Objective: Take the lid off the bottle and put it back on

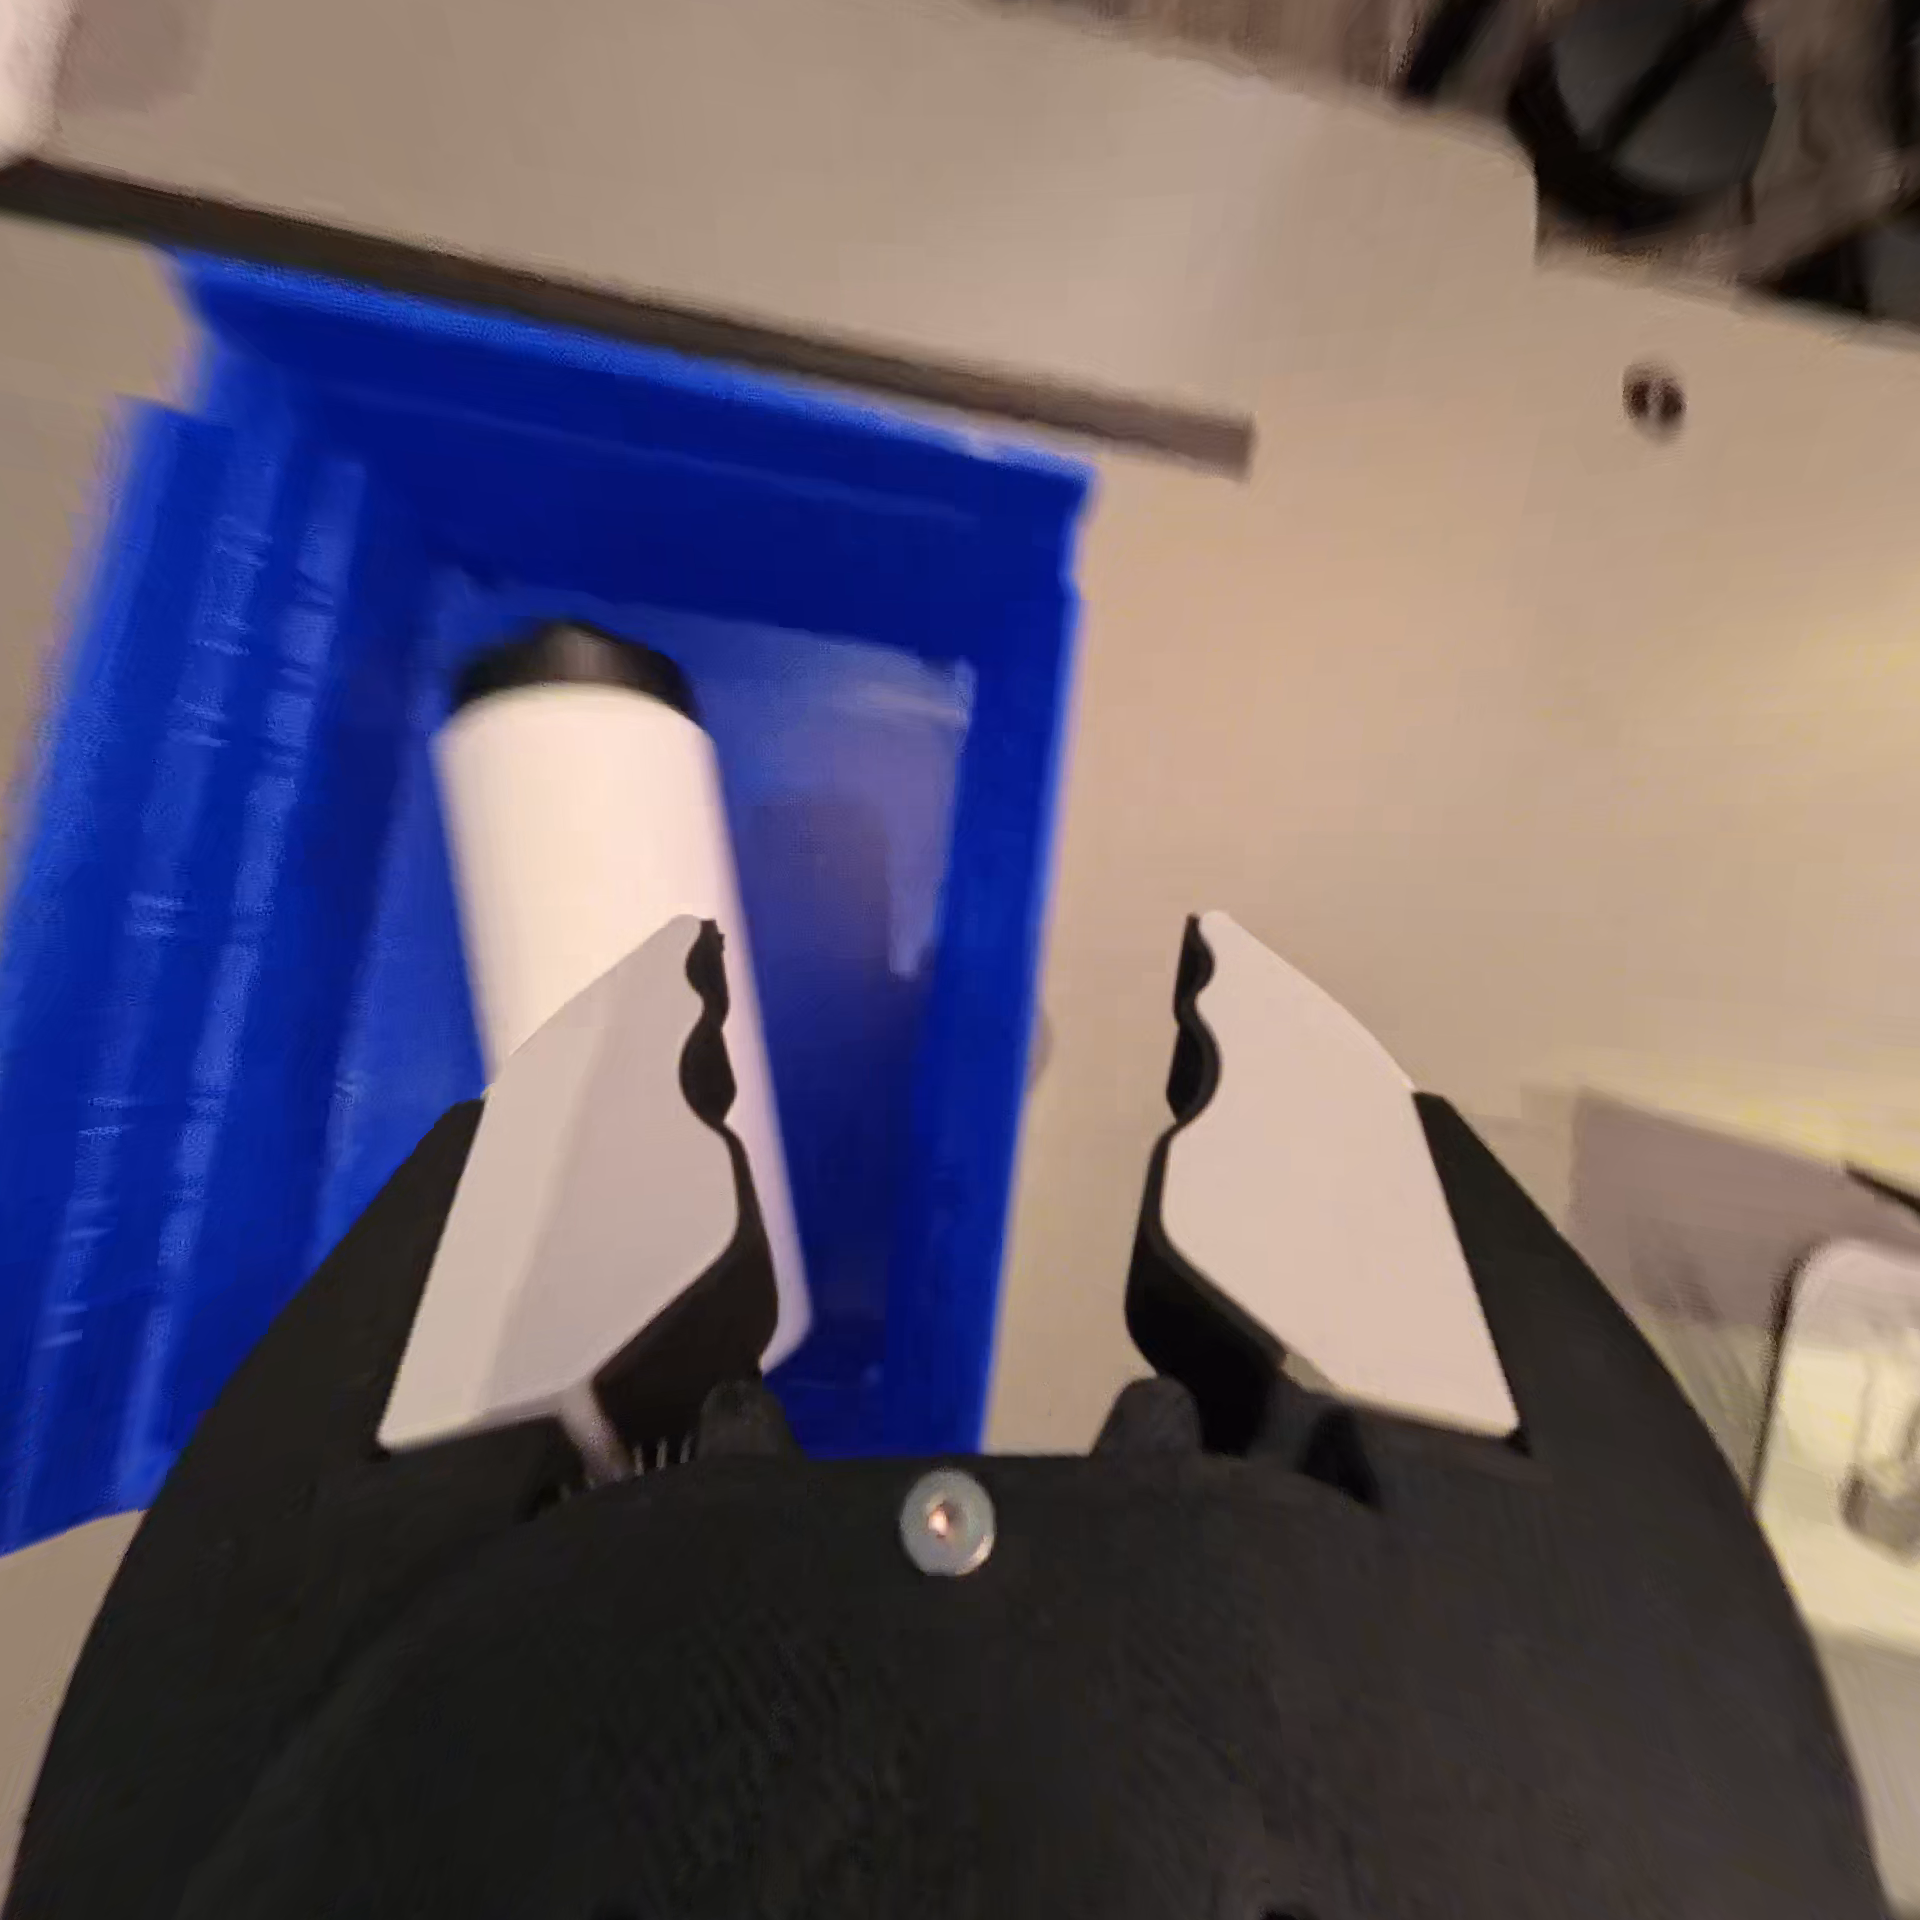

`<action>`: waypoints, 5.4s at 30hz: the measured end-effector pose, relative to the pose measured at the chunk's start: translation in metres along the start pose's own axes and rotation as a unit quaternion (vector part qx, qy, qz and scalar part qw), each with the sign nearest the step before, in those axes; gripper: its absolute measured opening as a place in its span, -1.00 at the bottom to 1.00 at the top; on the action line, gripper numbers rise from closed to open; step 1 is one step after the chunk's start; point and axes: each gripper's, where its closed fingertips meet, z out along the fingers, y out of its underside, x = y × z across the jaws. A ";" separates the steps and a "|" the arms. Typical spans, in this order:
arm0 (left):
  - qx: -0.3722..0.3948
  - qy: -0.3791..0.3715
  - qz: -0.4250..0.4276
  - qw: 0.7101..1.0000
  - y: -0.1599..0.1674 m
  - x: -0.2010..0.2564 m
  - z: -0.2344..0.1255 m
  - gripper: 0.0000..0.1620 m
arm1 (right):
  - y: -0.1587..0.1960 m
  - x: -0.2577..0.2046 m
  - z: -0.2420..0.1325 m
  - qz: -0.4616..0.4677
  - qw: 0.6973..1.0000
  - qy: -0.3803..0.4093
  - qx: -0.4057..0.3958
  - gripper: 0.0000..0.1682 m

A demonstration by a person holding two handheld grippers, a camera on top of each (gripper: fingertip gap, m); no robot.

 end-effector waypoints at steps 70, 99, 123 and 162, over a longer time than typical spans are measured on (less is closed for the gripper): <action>-0.489 0.053 -0.110 0.864 0.171 0.069 0.052 -0.39 | 0.074 -0.178 0.066 -0.070 0.935 -0.134 -0.321 -0.58; -0.038 -0.307 -0.173 0.935 0.037 -0.120 -0.084 -0.10 | 0.052 -0.113 0.038 -0.050 0.930 -0.124 -0.342 -0.93; 0.032 -0.312 -0.290 0.904 0.063 -0.148 -0.182 0.08 | -0.112 -0.454 -0.051 -0.224 0.896 -0.246 -0.294 -0.92; 0.059 -0.247 -0.267 0.930 0.035 -0.124 -0.161 0.09 | -0.131 -0.471 0.002 -0.360 0.932 0.031 0.019 0.11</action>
